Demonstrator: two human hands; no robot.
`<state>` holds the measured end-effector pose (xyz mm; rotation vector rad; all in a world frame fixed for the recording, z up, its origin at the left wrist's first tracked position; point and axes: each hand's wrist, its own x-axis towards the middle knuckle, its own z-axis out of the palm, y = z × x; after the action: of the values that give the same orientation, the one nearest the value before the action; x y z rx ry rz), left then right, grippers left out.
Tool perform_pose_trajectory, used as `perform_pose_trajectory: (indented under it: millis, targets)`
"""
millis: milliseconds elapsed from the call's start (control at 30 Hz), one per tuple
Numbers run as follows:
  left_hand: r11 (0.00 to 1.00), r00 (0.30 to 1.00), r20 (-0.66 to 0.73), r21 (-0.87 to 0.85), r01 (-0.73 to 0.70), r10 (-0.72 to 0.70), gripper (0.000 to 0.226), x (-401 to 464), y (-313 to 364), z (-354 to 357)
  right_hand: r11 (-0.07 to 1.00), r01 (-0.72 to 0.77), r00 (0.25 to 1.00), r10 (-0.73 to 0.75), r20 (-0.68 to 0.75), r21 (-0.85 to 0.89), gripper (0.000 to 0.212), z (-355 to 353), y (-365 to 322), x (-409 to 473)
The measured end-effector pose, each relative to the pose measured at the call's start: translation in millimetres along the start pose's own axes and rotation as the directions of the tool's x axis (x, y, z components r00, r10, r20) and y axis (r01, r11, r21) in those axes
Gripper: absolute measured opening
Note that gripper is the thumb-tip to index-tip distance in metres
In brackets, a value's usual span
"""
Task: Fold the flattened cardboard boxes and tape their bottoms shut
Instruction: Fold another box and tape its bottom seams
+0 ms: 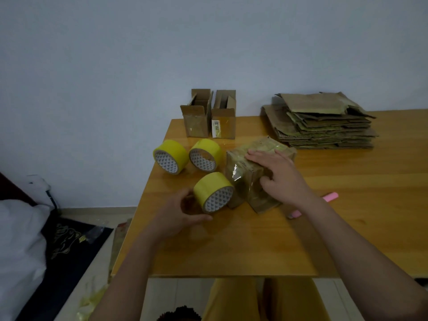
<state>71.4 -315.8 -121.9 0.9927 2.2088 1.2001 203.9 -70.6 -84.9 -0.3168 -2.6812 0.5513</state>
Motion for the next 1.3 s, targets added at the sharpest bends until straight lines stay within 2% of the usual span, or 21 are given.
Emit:
perform_pose_trajectory:
  millis: [100, 167, 233, 333, 400, 533, 600, 700, 800, 900, 1033, 1133, 1300]
  targets:
    - [0.994, 1.000, -0.005, -0.112, -0.007, 0.007, 0.037, 1.4, 24.2, 1.5, 0.999, 0.012, 1.000, -0.012, 0.013, 0.036, 0.066, -3.5, 3.8, 0.1]
    - [0.993, 0.999, -0.039, -0.119, 0.003, -0.007, 0.023, 4.1, 40.4, 6.4, 0.994, 0.006, 1.000, -0.006, 0.007, 0.110, 0.061, -8.0, 10.7, 0.0]
    - [0.990, 0.999, 0.003, -0.134, 0.037, -0.037, 0.023, 6.3, 51.6, 12.5, 0.982, -0.003, 1.000, 0.003, 0.001, 0.191, 0.060, -13.4, 20.4, 1.2]
    - [0.985, 0.994, 0.068, -0.146, 0.092, -0.083, 0.036, 9.5, 65.9, 21.3, 0.973, -0.015, 1.000, 0.014, 0.007, 0.230, 0.056, -15.4, 27.2, 2.6]
    - [0.984, 0.987, 0.108, -0.119, 0.130, -0.118, 0.039, 12.4, 75.3, 27.8, 0.977, -0.010, 1.000, 0.013, -0.011, 0.213, 0.053, -13.8, 26.5, 2.4]
    - [0.959, 0.960, 0.129, -0.108, 0.262, -0.248, 0.039, 16.4, 81.2, 33.3, 0.988, -0.021, 0.999, 0.028, -0.043, 0.154, 0.066, -13.2, 21.7, 1.4]
    - [0.952, 0.955, 0.109, -0.108, 0.288, -0.276, 0.038, 20.0, 83.6, 34.3, 0.991, -0.044, 0.997, 0.052, -0.065, 0.123, 0.069, -12.1, 15.7, 1.6]
    - [0.956, 0.958, 0.007, -0.059, 0.287, -0.287, 0.031, 30.2, 88.2, 38.4, 0.994, -0.106, 0.986, 0.108, -0.125, 0.019, 0.075, -2.7, 5.0, 0.0]
    - [0.948, 0.952, -0.003, -0.089, 0.305, -0.307, 0.030, 40.1, 88.6, 45.8, 0.985, -0.122, 0.980, 0.101, -0.170, -0.119, 0.060, 6.9, -1.2, -1.1]
    - [0.922, 0.933, 0.005, -0.154, 0.355, -0.359, 0.035, 47.1, 88.1, 50.7, 0.986, -0.113, 0.981, 0.090, -0.174, -0.126, 0.046, 6.7, -4.0, 0.7]
    - [0.899, 0.923, 0.021, -0.221, 0.379, -0.384, 0.037, 53.9, 84.8, 51.5, 0.986, -0.099, 0.981, 0.074, -0.177, -0.136, 0.046, 3.3, -1.5, 3.9]
    - [0.887, 0.918, 0.035, -0.246, 0.390, -0.394, 0.033, 55.3, 82.9, 53.1, 0.973, -0.149, 0.971, 0.110, -0.212, -0.177, 0.052, 5.6, -2.1, 6.5]
    - [0.878, 0.914, 0.008, -0.272, 0.393, -0.406, 0.023, 56.0, 82.7, 58.0, 0.974, -0.129, 0.970, 0.085, -0.228, -0.185, 0.040, 10.8, -2.2, 11.3]
